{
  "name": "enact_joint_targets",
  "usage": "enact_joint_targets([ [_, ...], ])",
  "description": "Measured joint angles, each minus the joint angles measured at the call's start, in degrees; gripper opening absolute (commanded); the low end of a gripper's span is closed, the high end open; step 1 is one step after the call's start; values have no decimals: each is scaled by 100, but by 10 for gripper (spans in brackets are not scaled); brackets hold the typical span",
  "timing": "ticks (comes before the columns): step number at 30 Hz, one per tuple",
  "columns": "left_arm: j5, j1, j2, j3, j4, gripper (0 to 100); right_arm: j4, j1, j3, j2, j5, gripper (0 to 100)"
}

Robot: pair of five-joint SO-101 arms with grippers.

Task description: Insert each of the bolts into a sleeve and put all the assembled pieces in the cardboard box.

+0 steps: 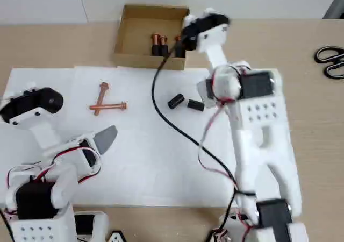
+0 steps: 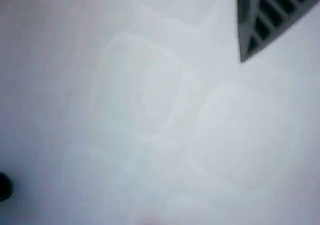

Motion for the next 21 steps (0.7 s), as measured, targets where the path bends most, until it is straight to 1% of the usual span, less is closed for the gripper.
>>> enact_joint_targets([
  [6, 0, 0, -9, 44, -44, 320, -237, -79, 0, 1336, 1213, 220],
  [9, 0, 0, -9, 53, -44, 320, -237, -123, -141, 1916, 1600, 220],
  [16, 0, 0, -9, 105, -79, 320, -255, -123, -1090, 3103, 2013, 220],
  [21, 0, 0, -9, 105, -79, 320, -264, -141, -1670, 3807, 2057, 220],
])
